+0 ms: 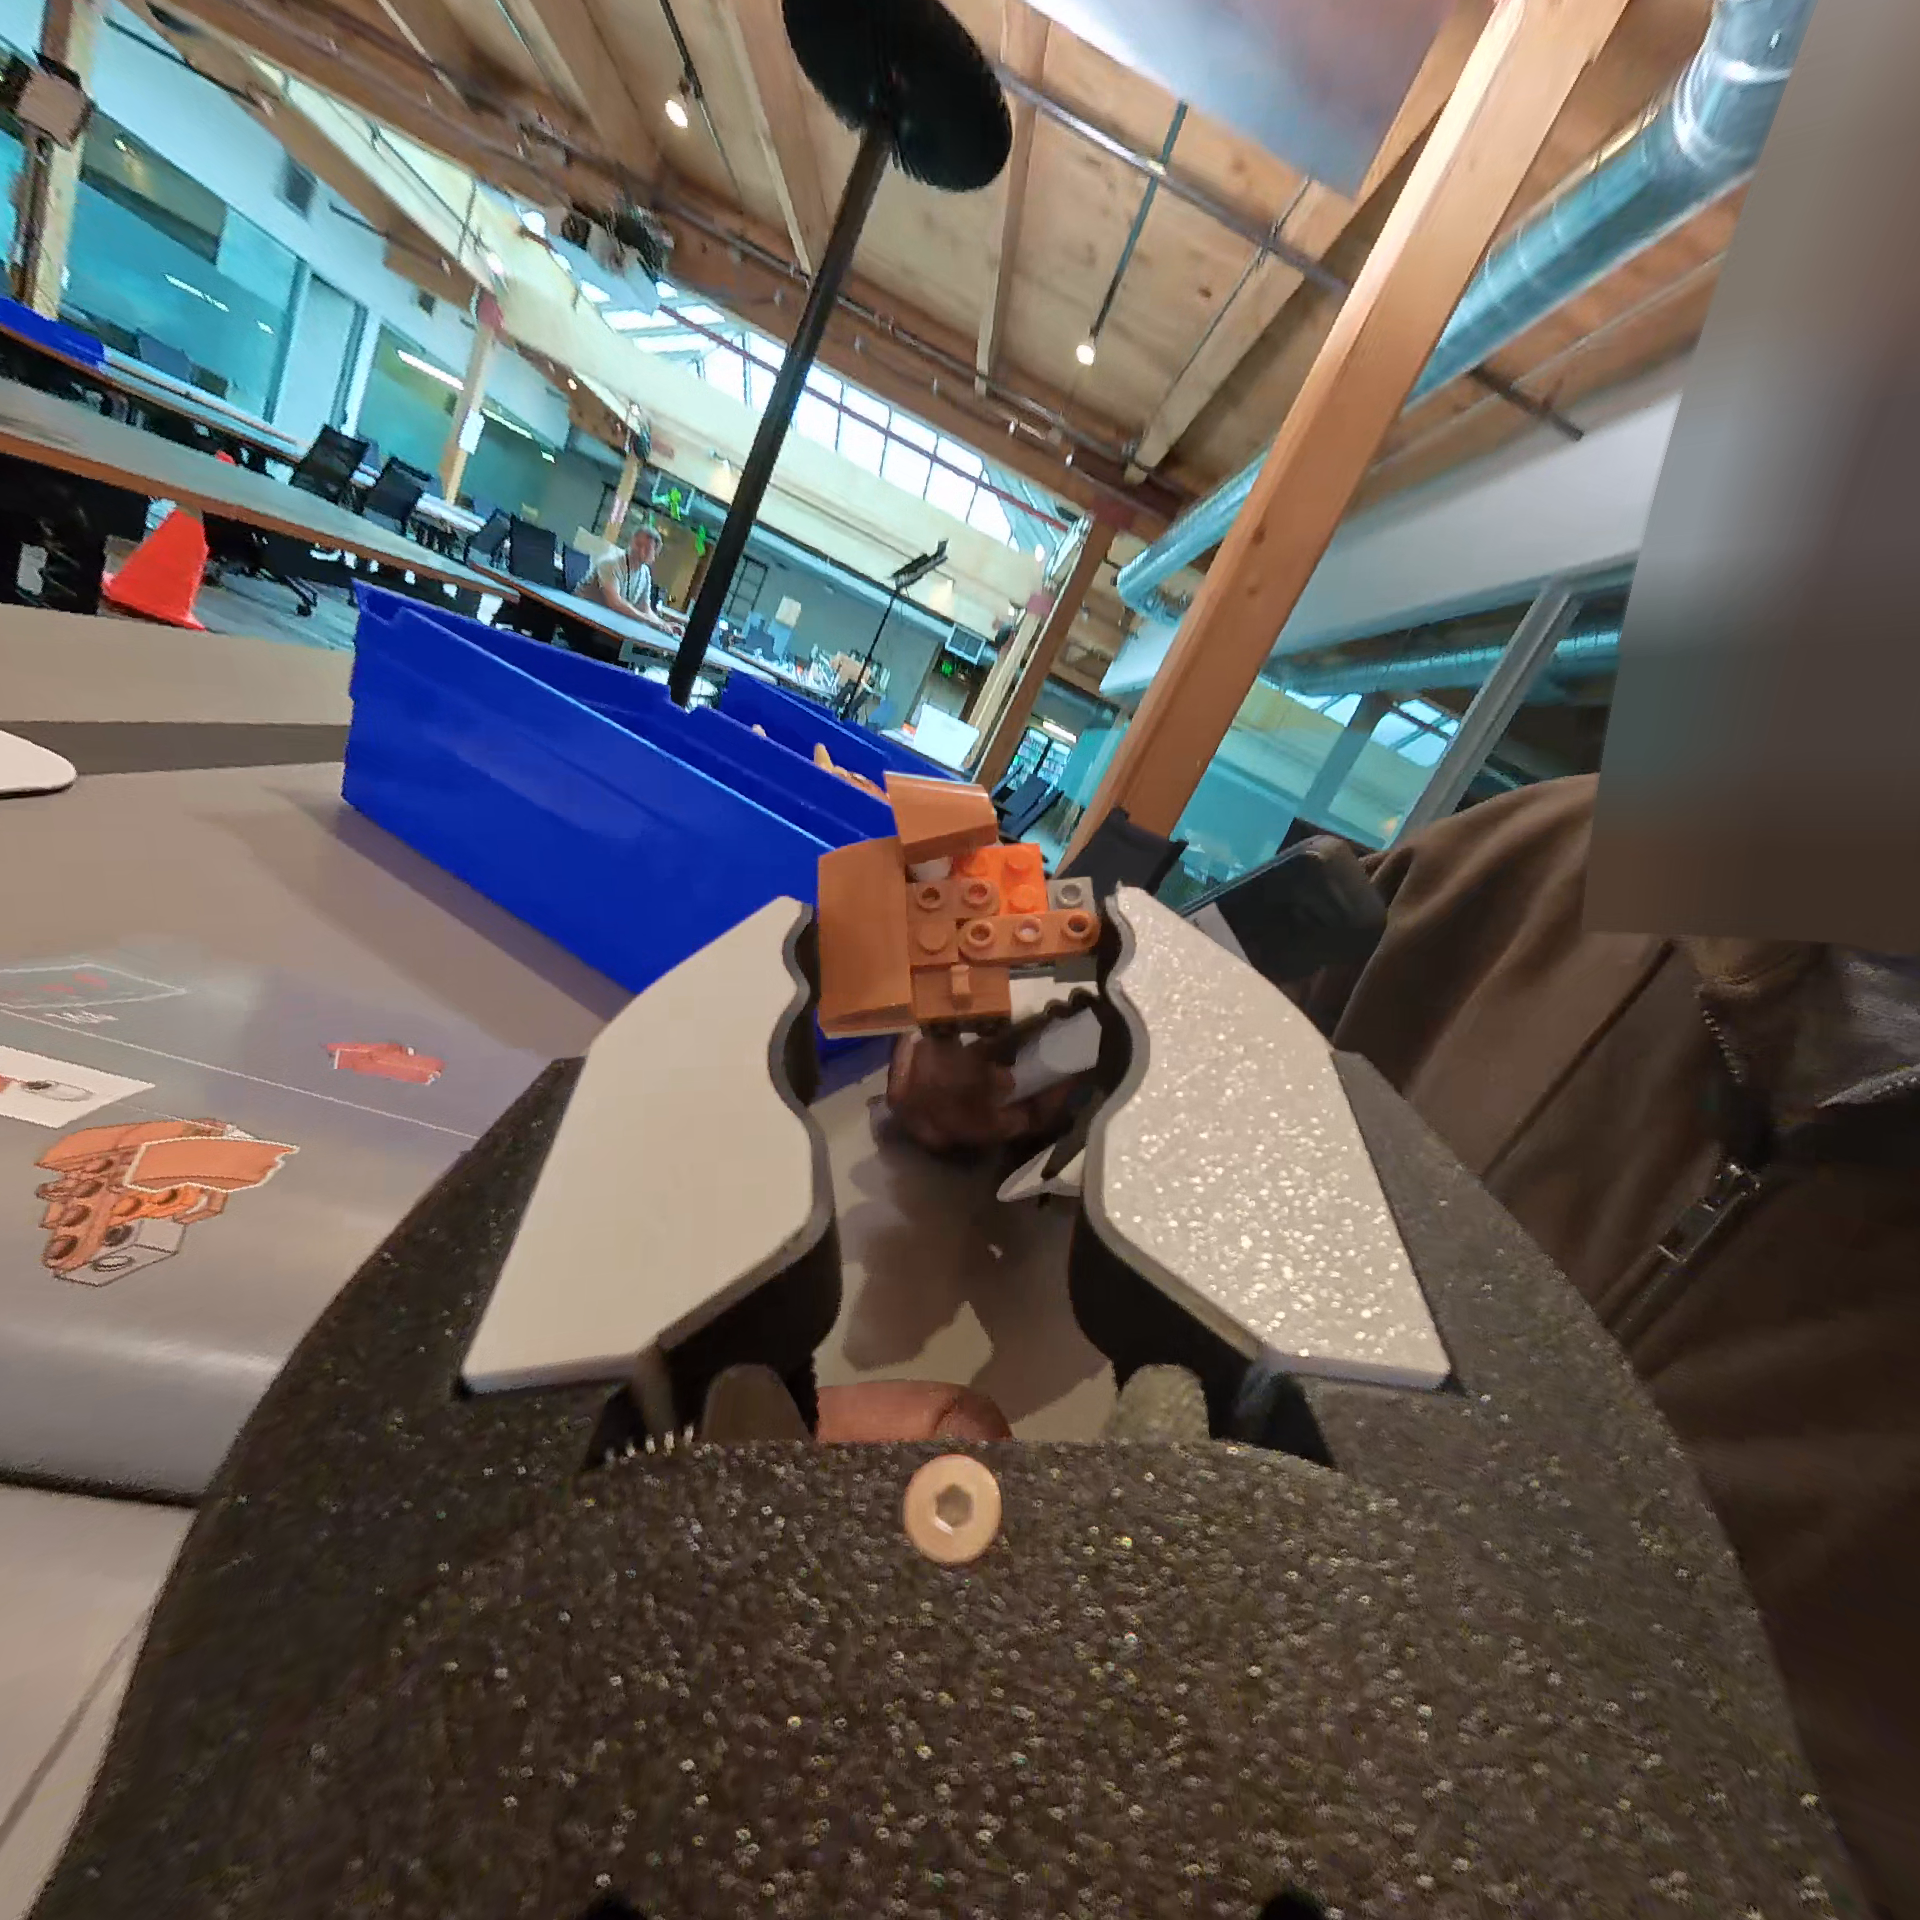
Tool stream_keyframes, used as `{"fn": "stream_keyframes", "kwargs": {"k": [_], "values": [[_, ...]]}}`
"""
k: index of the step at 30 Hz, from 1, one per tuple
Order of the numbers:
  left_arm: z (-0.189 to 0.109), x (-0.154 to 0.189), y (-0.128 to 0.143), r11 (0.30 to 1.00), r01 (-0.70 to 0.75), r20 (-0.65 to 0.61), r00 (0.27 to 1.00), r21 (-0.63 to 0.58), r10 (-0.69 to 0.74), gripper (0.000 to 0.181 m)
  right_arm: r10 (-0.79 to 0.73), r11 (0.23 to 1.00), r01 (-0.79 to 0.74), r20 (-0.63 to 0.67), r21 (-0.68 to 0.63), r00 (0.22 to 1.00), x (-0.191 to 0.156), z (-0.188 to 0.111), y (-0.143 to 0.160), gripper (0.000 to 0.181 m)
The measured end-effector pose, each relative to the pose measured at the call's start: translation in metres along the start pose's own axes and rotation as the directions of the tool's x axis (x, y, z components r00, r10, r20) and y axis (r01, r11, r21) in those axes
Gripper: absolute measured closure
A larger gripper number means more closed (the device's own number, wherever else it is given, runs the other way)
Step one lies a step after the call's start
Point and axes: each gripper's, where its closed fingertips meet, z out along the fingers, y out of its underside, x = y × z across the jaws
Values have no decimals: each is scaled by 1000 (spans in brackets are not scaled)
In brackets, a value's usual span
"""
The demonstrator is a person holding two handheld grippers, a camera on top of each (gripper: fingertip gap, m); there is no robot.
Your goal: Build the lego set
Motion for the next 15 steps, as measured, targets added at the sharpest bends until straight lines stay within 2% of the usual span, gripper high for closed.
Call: {"fn": "stream_keyframes", "kwargs": {"k": [7, 10, 15], "values": [[-1, -6, -2, 998, -54, 58, 997, 23, 53, 130, 18, 1000, -18, 5, -7, 1000, 4, 0, 4, 148], [0, -7, 3, 996, -90, 87, 992, -11, 90, 130, 19, 1000, -19, 2, -3, 1000, 4, -1, 4, 149], [2, -11, 10, 969, -227, 166, 956, -96, 240, 130, 39, 999, -39, -6, 3, 999, 8, -1, 3, 150]]}}
